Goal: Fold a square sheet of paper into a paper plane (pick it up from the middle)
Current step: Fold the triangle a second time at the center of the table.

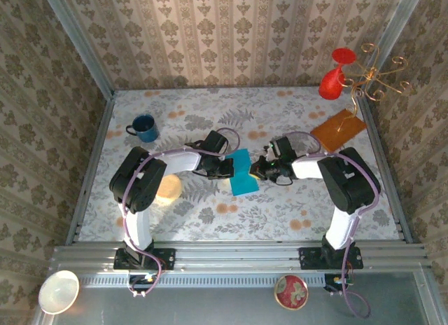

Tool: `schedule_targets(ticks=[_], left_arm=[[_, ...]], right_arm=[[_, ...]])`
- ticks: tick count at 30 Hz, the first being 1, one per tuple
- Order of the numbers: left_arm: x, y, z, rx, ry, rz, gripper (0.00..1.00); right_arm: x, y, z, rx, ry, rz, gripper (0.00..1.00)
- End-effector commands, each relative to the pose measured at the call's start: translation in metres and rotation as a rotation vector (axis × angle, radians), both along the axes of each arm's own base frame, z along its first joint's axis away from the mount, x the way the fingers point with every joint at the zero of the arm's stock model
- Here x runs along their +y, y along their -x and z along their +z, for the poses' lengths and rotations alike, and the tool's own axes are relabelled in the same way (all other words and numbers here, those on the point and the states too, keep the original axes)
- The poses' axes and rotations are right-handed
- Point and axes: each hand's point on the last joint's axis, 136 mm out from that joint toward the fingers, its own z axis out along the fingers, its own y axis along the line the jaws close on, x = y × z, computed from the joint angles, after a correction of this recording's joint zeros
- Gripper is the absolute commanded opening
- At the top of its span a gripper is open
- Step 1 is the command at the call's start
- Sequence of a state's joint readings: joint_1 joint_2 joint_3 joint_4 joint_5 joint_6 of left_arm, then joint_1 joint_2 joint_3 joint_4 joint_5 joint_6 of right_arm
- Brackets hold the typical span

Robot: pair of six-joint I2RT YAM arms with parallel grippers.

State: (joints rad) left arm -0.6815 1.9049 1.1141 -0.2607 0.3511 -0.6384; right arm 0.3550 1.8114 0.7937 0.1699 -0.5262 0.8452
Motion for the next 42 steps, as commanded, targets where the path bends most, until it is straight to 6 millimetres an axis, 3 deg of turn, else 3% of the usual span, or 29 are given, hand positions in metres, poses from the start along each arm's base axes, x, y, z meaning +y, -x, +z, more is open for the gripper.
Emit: schedule_targets(ticks=[1,5,8,13,15,19,26,32,36,42], left_arm=[[0.062,0.027,-0.06,0.129,-0.264,0.047,0.0],[0.056,0.02,-0.053,0.102,-0.244,0.028,0.0],[0.049,0.014,-0.047,0.076,-0.226,-0.007,0.0],[0.039,0.009,-0.041,0.047,-0.191,-0.076,0.0],[0.038,0.009,-0.041,0.046,-0.184,-0.087,0.0],[0.04,0.011,-0.043,0.057,-0.182,-0.085,0.0],[0.049,0.015,-0.048,0.077,-0.202,-0.063,0.0],[0.049,0.014,-0.049,0.078,-0.196,-0.061,0.0],[0.046,0.012,-0.046,0.072,-0.186,-0.063,0.0],[0.04,0.009,-0.042,0.066,-0.162,-0.07,0.0]], right_arm=[[-0.037,-0.002,-0.012,0.031,0.104,-0.133,0.02],[-0.034,-0.008,0.014,-0.044,0.089,-0.122,0.02],[-0.014,-0.005,0.029,-0.082,0.059,-0.04,0.03],[0.027,0.008,0.03,-0.08,0.037,0.096,0.03],[0.035,0.008,0.026,-0.065,0.035,0.114,0.03],[0.03,0.002,0.012,-0.022,0.065,0.084,0.03],[-0.013,-0.003,-0.017,0.086,0.169,-0.028,0.03],[-0.035,-0.01,0.001,0.043,0.205,-0.089,0.03],[-0.022,-0.011,0.021,-0.02,0.141,-0.054,0.03],[0.028,0.006,0.033,-0.037,0.039,0.12,0.03]])
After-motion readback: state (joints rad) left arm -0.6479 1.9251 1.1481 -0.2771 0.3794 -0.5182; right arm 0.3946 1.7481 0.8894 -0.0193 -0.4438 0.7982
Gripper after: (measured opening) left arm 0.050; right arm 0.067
